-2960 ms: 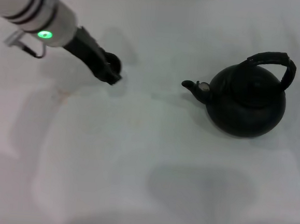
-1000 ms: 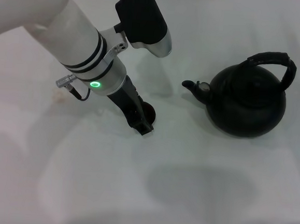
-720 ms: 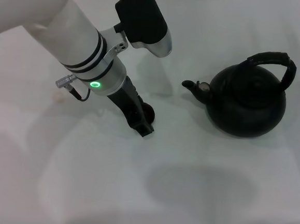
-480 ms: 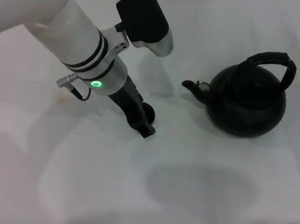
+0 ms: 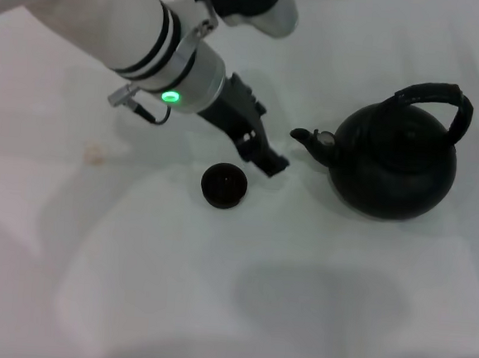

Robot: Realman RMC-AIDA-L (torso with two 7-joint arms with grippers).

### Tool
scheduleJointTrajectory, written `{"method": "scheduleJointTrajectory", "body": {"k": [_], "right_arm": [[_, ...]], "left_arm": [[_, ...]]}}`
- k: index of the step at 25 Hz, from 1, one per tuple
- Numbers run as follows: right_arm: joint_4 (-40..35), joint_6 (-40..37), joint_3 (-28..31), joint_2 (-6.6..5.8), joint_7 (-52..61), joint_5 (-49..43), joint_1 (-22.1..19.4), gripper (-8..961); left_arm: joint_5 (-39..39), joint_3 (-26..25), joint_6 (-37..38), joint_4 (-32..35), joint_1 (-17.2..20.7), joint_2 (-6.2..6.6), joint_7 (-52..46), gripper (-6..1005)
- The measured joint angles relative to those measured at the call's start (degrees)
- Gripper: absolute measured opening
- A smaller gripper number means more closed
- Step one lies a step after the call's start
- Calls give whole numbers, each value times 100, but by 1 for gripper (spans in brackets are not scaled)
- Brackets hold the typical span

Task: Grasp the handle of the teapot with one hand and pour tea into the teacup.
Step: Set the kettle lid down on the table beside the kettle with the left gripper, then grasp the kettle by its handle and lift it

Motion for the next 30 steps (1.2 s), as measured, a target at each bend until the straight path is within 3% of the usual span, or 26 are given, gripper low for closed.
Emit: {"method": "scheduleJointTrajectory", "body": {"k": [6, 15, 17, 18, 22, 26, 30], "right_arm": [[-17, -5, -10, 0, 0, 0, 0, 825], [-23, -11, -5, 0, 0, 0, 0, 823], [-22, -15, -1, 0, 0, -1, 0, 823], [-22, -17, 1, 0, 2, 0, 0, 823], [-26, -19, 4, 0, 1, 0, 0, 822], [-57, -43, 13, 0, 0, 0, 0, 821], [-63, -129, 62, 0, 2, 16, 0, 820]], "left_arm": [[-545, -311, -100, 186, 134, 15, 498, 878], [-1868, -1256, -159, 220, 597, 10, 1671, 877], [-2784, -1616, -497, 61, 1041, 4, 2329, 877], [-2784, -1616, -497, 61, 1041, 4, 2329, 878], [-4099, -1829, -1018, -296, 1687, 10, 3334, 878], [-5250, -2083, -1129, -789, 2030, 5, 4268, 877], [-7137, -2191, -919, -1692, 2287, 5, 5959, 877]]}}
